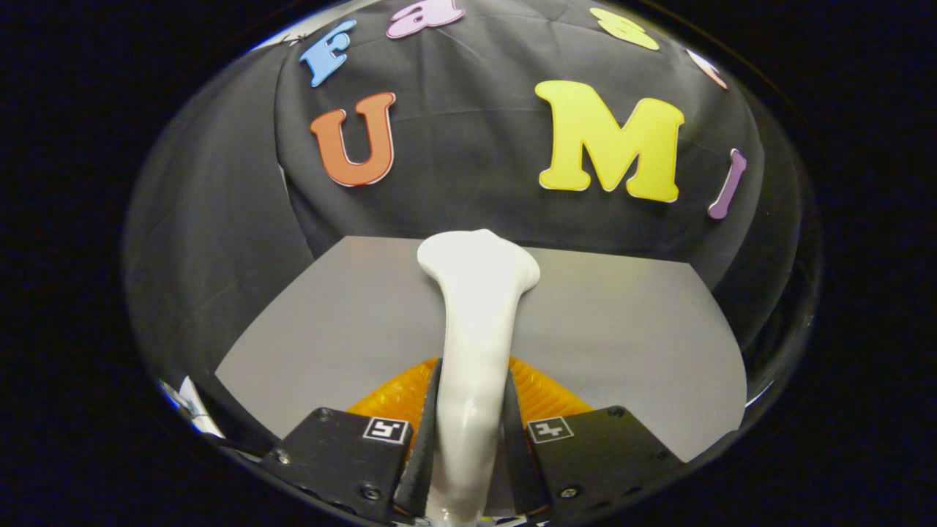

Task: Iron the clothes twice with a garment steamer, once on the left side and once on the right side.

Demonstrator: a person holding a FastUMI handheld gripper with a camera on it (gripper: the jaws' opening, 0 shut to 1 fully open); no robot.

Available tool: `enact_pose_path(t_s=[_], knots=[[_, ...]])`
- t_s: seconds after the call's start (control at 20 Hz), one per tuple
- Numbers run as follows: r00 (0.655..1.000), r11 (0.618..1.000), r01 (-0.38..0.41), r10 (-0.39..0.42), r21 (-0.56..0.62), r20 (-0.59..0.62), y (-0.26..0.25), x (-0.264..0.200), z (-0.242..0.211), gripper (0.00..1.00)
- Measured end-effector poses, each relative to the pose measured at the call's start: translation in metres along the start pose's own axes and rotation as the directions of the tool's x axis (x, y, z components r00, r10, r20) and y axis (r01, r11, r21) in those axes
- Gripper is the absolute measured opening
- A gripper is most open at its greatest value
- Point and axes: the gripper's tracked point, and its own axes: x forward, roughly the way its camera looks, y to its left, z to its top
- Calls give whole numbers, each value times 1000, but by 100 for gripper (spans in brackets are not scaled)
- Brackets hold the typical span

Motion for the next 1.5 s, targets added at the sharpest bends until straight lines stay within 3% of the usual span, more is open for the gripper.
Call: enact_pose_path(t_s=[0.15, 0.3, 0.7, 1.1, 1.5], knots=[[999, 1000, -17, 18, -3, 50, 4, -17, 6, 41], [992, 1000, 12, -9, -23, 124, -3, -45, 11, 40], [970, 1000, 0, -2, 8, 244, -32, -147, 1, 40], [912, 996, 33, -61, 77, 406, -97, -297, -7, 40], [826, 972, 166, -230, 169, 514, -211, -422, -15, 40]])
